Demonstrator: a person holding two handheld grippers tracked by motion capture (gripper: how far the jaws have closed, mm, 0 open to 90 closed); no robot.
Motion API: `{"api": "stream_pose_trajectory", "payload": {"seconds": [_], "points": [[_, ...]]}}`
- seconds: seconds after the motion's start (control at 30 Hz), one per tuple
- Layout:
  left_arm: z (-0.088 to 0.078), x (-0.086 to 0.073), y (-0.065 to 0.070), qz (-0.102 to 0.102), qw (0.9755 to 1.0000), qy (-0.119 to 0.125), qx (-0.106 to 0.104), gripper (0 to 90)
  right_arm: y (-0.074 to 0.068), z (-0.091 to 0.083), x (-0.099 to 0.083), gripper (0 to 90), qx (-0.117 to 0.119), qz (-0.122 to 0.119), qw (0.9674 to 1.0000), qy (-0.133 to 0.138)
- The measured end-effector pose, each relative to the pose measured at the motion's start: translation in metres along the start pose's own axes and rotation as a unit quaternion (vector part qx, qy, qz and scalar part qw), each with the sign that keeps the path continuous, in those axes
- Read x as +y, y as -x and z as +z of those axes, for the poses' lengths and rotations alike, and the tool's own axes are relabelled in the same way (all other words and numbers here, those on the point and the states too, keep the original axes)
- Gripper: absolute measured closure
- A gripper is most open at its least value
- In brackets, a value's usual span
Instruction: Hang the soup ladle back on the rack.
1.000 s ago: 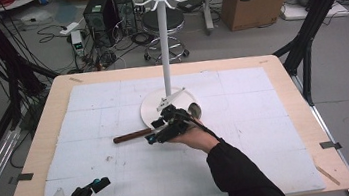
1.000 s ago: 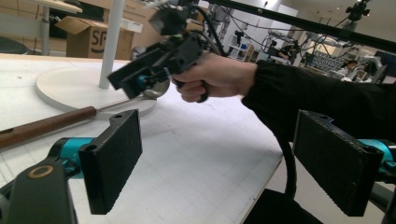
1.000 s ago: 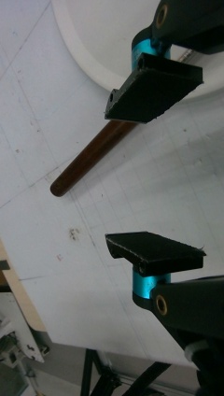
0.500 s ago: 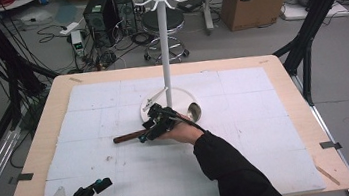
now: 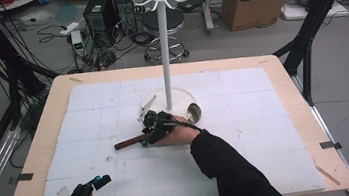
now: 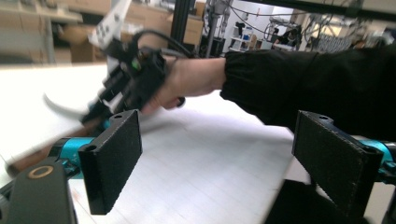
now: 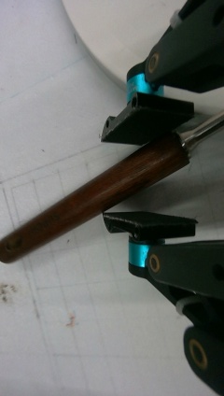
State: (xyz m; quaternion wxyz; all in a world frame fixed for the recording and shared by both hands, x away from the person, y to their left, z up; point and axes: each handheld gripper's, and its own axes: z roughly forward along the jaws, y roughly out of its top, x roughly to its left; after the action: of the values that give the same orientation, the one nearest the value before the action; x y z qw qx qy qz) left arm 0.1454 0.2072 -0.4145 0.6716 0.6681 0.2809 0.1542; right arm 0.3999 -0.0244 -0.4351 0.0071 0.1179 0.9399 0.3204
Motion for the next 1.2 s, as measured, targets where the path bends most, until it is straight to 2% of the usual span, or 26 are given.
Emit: {"api": "stream_pose_trajectory", "payload": {"seconds": [0.1, 0.13, 0.27, 0.3, 0.33, 0.4, 0.47, 0.57, 0.63, 0.7, 0.73, 0.8, 0.83, 0.87, 0.9, 0.93, 1.0, 1.03, 1.1, 1.13, 1.17, 1.2], "points": [[0.004, -0.002, -0.003, -0.015, 0.9999, 0.0, -0.008, 16.4, -0.002, 0.0, 0.001, 57.0, -0.007, -0.01, 0.9999, -0.007], [0.005, -0.003, -0.004, -0.015, 0.9999, -0.004, -0.007, 16.4, -0.002, 0.0, 0.002, 58.4, -0.01, -0.014, 0.9998, -0.009], [0.008, -0.003, -0.009, -0.024, 0.9997, -0.002, -0.002, 16.5, -0.004, -0.001, 0.005, 73.7, -0.014, -0.029, 0.9993, -0.02], [0.009, -0.003, -0.01, -0.027, 0.9996, 0.0, -0.002, 16.5, -0.005, -0.002, 0.005, 73.9, -0.017, -0.027, 0.9992, -0.026], [0.009, -0.003, -0.011, -0.027, 0.9996, -0.002, 0.0, 16.5, -0.004, -0.002, 0.005, 74.3, -0.016, -0.011, 0.9995, -0.026], [0.009, -0.004, -0.011, -0.029, 0.9996, -0.002, 0.0, 16.5, -0.005, -0.002, 0.006, 74.4, -0.02, -0.021, 0.9992, -0.028], [0.008, -0.004, -0.011, -0.029, 0.9996, 0.0, 0.004, 16.6, -0.006, -0.002, 0.006, 74.7, -0.023, -0.019, 0.9991, -0.029], [0.007, -0.002, -0.012, -0.035, 0.9994, 0.005, 0.003, 16.6, -0.005, -0.002, 0.006, 74.7, -0.019, 0.0, 0.9994, -0.029], [0.007, -0.002, -0.013, -0.042, 0.9991, 0.002, 0.003, 16.7, -0.001, -0.005, 0.005, 74.7, -0.007, 0.037, 0.9988, -0.031], [0.008, -0.003, -0.014, -0.055, 0.9984, -0.008, 0.004, 16.7, 0.004, -0.01, 0.003, 74.7, 0.006, 0.064, 0.9975, -0.027], [0.009, -0.004, -0.015, -0.06, 0.9981, -0.012, 0.002, 16.7, 0.006, -0.015, 0.001, 74.7, 0.012, 0.077, 0.9967, -0.021], [0.01, -0.004, -0.016, -0.062, 0.9979, -0.016, 0.002, 16.7, 0.01, -0.029, -0.002, 74.7, 0.018, 0.084, 0.9962, 0.013], [0.011, -0.003, -0.016, -0.062, 0.9979, -0.016, 0.001, 16.8, 0.011, -0.048, -0.005, 74.7, 0.027, 0.1, 0.9937, 0.044], [0.013, -0.002, -0.017, -0.062, 0.998, -0.015, -0.001, 16.9, 0.012, -0.057, -0.007, 74.7, 0.031, 0.103, 0.9922, 0.063], [0.014, -0.001, -0.018, -0.063, 0.9979, -0.015, -0.002, 16.9, 0.012, -0.057, -0.007, 74.7, 0.031, 0.103, 0.9922, 0.063], [0.015, 0.0, -0.019, -0.063, 0.9979, -0.014, -0.003, 17.1, 0.009, -0.076, -0.012, 74.7, 0.039, 0.114, 0.9874, 0.102], [0.02, 0.002, -0.021, -0.066, 0.9977, -0.012, -0.006, 17.3, 0.008, -0.094, -0.019, 74.7, 0.046, 0.111, 0.9828, 0.14], [0.022, 0.003, -0.023, -0.066, 0.9977, -0.014, -0.007, 17.3, 0.008, -0.094, -0.019, 74.7, 0.046, 0.111, 0.9828, 0.14], [0.027, 0.004, -0.025, -0.064, 0.9977, -0.019, -0.01, 17.4, 0.008, -0.112, -0.028, 74.7, 0.051, 0.118, 0.9751, 0.181], [0.03, 0.004, -0.027, -0.064, 0.9977, -0.022, -0.011, 17.6, 0.01, -0.13, -0.037, 74.7, 0.053, 0.128, 0.9655, 0.22], [0.033, 0.005, -0.029, -0.064, 0.9977, -0.022, -0.013, 17.6, 0.01, -0.13, -0.037, 74.7, 0.053, 0.128, 0.9655, 0.22], [0.037, 0.006, -0.031, -0.063, 0.9976, -0.026, -0.015, 17.9, 0.013, -0.146, -0.046, 74.7, 0.05, 0.134, 0.9566, 0.253]]}}
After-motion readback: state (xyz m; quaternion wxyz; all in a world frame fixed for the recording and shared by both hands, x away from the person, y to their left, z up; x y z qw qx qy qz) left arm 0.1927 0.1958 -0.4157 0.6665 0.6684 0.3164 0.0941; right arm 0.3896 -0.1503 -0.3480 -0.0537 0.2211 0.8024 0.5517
